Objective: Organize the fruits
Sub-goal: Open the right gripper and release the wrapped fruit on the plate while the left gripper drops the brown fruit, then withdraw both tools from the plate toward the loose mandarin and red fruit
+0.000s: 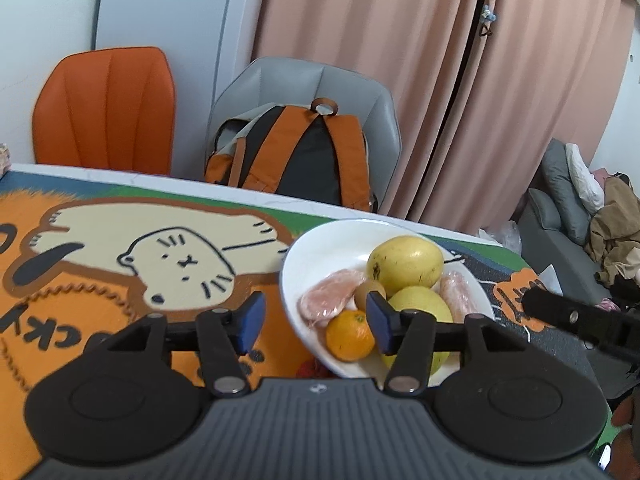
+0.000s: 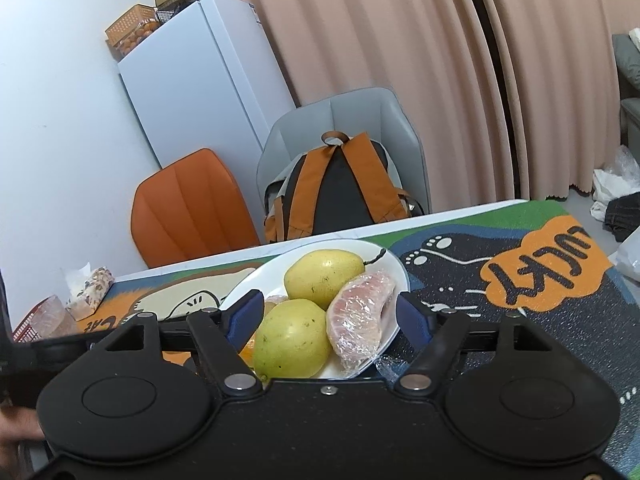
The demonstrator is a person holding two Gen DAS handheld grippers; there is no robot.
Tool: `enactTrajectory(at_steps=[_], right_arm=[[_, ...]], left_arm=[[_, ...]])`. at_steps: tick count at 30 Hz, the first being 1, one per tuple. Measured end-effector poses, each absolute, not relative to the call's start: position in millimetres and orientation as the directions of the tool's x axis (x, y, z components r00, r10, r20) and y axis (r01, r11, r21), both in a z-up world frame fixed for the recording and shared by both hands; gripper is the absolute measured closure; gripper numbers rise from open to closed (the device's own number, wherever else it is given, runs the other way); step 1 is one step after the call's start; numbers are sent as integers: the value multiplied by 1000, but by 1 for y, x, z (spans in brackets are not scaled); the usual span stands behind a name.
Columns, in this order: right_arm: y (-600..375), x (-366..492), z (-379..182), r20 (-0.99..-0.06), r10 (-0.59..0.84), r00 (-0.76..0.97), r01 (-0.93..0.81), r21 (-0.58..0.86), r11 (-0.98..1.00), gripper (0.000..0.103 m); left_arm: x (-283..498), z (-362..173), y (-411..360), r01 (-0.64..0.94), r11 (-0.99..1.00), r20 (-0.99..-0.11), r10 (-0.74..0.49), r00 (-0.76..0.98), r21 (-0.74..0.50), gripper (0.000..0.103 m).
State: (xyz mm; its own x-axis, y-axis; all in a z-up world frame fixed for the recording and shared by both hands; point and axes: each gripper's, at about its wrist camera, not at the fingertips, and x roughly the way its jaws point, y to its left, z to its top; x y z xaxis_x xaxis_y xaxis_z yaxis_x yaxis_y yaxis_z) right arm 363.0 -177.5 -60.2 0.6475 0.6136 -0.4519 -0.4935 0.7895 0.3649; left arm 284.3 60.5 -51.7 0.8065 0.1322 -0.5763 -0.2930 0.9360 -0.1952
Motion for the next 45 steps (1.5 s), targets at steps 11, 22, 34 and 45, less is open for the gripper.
enactTrajectory(at_steps=[11, 22, 34, 45], right_arm=[[-159, 351, -55, -461, 642, 613, -546, 339, 766, 29], [-149, 325, -49, -484, 631, 606, -561, 303, 771, 29], [-124, 297, -59, -522, 634, 570, -579, 293, 761, 29], [-106, 283, -66, -553, 631, 544, -587, 286, 757, 29]], left_arm=[[254, -53, 63, -323, 923, -581, 149, 800, -208, 44], [226, -51, 84, -349, 905, -572, 157, 805, -243, 44], [199, -56, 101, -352, 899, -594, 137, 792, -262, 44], [184, -61, 114, -363, 894, -606, 141, 783, -261, 26]])
